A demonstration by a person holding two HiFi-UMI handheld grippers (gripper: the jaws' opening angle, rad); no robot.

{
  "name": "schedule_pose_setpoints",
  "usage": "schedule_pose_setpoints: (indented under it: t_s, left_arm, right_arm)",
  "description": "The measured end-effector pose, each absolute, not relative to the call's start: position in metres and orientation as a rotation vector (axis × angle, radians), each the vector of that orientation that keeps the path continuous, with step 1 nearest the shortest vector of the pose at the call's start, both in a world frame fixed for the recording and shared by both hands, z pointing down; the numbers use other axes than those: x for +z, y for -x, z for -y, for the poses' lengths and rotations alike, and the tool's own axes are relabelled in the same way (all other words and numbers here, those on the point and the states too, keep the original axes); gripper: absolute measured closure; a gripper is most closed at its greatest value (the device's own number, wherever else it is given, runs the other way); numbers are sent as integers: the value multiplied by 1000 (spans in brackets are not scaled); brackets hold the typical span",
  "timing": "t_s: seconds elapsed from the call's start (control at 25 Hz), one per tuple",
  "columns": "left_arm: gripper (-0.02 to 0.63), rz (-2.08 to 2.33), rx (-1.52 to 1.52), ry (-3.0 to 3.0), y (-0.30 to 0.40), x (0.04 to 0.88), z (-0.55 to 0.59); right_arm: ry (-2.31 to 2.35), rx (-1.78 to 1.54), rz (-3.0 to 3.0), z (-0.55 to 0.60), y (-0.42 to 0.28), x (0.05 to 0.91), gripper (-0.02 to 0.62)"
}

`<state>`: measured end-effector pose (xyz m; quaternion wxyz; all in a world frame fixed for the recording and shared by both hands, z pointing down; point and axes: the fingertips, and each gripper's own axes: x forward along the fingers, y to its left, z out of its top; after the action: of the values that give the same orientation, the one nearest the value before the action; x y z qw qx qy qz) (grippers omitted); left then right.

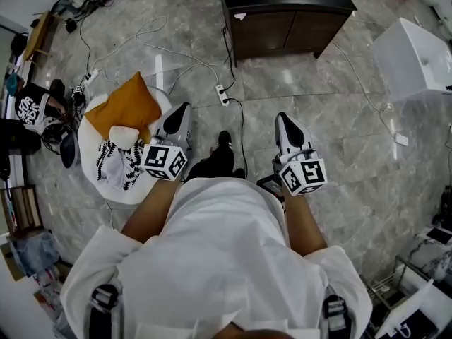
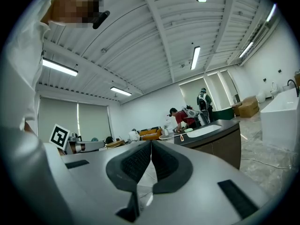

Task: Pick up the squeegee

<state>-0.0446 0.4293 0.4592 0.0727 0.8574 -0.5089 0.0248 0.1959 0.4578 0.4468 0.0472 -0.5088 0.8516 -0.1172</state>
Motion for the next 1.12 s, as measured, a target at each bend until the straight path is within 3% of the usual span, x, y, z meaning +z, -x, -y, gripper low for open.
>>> schedule_pose_setpoints:
  t_s: [1.12]
  left_arm:
    - [591,1433,-77,-2556,136,464,-182]
  right_arm:
    - [1669,-284,-2657,-221,-125,409,581]
